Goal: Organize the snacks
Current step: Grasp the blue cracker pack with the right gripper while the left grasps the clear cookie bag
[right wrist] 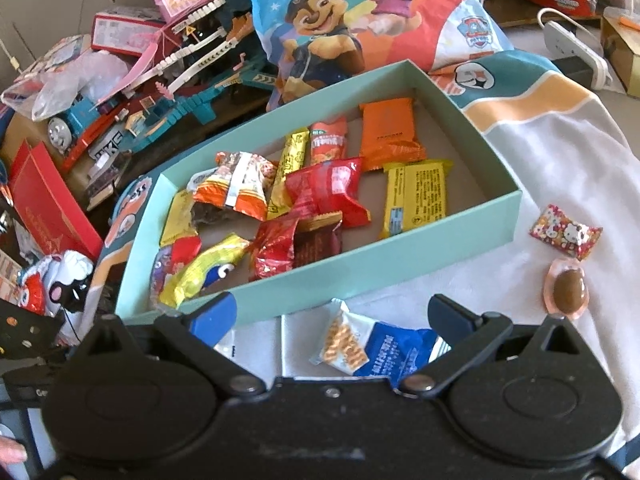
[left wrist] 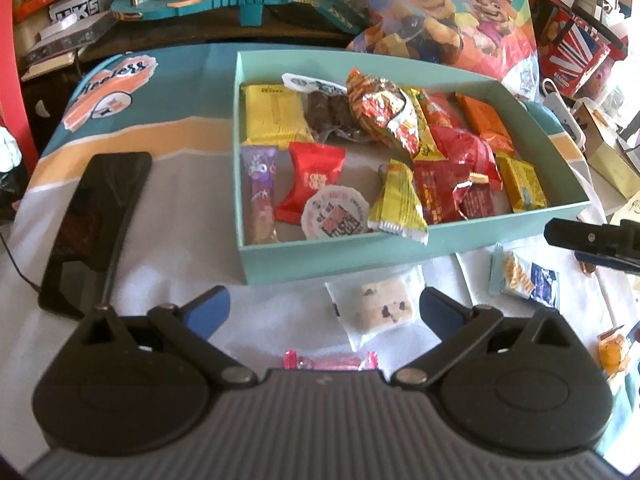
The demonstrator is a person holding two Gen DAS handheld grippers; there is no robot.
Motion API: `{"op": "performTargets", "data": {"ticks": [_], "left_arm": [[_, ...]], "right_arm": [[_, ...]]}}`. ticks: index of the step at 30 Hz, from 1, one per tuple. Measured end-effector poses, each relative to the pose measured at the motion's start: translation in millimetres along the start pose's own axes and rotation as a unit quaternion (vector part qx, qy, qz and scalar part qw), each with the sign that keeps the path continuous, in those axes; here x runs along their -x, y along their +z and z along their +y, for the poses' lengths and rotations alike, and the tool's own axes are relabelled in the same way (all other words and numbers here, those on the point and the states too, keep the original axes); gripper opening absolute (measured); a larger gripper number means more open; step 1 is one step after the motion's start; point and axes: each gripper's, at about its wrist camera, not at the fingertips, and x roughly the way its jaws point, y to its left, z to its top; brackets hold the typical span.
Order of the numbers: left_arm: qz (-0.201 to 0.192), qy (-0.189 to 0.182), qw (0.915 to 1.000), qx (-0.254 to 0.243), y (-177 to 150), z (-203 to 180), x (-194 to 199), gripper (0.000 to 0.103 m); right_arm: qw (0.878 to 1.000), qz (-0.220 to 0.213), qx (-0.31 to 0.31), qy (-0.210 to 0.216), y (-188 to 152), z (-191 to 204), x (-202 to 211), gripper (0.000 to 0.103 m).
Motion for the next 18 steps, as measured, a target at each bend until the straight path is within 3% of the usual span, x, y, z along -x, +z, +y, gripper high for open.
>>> {"op": "performTargets", "data": {"ticks": [6,11,16,18], "left_arm": [[0.023,-0.002,0.9994,-0.024,-7.1,-9.7,-24.1,0.103],[0.035,-0.016,0.9983,-0.043,-10.4,-23.3,-42.4,0.103],[0.027,-0.039,0.9951,-0.086,-21.6,-42.1,-38.7,0.078],[0.032,-0.056,0.9931,-0.098,-26.3,-47.8,-35.6,0.072]], "right_arm": [[0.999,0.01,0.043,-0.018,2.6,0.3,-18.4,0.07],[0.998,0.033,0.061,-0.014,0.0,0.4,-30.9,0.069],[0.996,0.064,0.056,0.002,-10.5,-1.3,-36.3,0.069],[0.996,0.066,0.062,0.004,-17.1,0.0,-32.6,0.069]]}}
